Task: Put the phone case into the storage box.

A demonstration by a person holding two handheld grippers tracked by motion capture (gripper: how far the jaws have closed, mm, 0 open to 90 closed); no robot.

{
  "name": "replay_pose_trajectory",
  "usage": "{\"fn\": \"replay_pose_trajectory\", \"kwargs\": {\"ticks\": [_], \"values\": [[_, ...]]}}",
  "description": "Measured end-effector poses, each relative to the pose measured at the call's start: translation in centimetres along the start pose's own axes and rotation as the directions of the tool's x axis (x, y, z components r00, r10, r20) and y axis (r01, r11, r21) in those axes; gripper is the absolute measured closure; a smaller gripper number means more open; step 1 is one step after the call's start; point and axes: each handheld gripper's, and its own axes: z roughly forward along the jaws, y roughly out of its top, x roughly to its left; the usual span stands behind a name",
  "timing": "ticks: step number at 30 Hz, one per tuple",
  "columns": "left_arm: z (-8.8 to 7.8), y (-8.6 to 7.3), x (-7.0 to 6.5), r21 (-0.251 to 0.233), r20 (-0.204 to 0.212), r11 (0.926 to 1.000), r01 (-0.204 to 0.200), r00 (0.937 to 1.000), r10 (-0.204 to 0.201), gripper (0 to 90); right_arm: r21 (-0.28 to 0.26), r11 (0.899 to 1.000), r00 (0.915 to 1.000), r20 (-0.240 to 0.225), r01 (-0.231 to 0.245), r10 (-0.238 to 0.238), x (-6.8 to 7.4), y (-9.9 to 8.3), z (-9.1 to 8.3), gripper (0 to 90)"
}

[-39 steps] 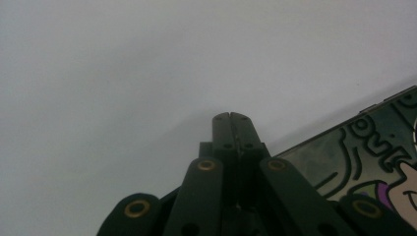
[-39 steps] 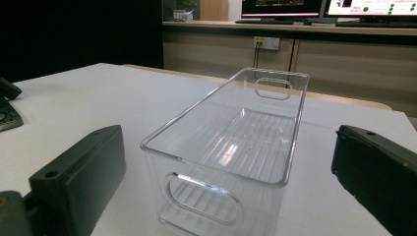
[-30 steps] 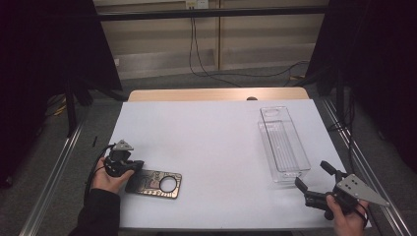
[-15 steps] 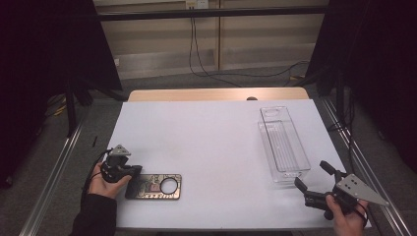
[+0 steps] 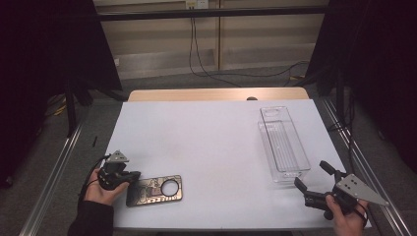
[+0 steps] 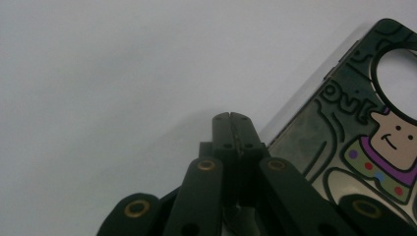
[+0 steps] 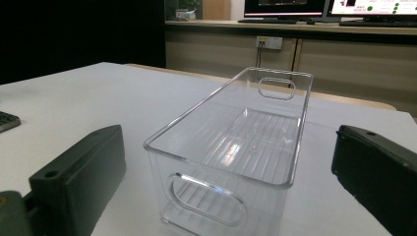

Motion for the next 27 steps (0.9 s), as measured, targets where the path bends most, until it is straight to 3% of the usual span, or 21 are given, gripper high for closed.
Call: {"fn": "replay_pose_trajectory", "kwargs": {"ticks": [12,18,24,27], "values": [[-0.4,-0.7,-0.3,-0.013,0.019,0.9998,0.014,0.9997,-0.014,90.0,0.002,1.000,1.0000,0.007,-0.003,0.003,-0.1,-0.1,0.0,0.0],[-0.5,-0.8,-0.2,-0.032,-0.005,0.9994,0.011,0.9999,-0.012,86.3,0.001,1.000,0.9999,0.010,-0.007,0.007,-0.1,0.0,0.0,0.0],[-1.1,-0.7,-0.1,-0.095,-0.052,0.9955,0.004,0.9986,-0.009,72.2,0.000,1.000,0.9999,0.010,-0.004,0.004,0.0,0.0,0.0,0.0],[-1.5,-0.7,0.1,-0.155,-0.071,0.9868,0.044,0.9959,-0.056,57.6,-0.001,1.000,0.9999,0.010,-0.005,0.005,-0.1,0.0,-0.1,0.0]]}}
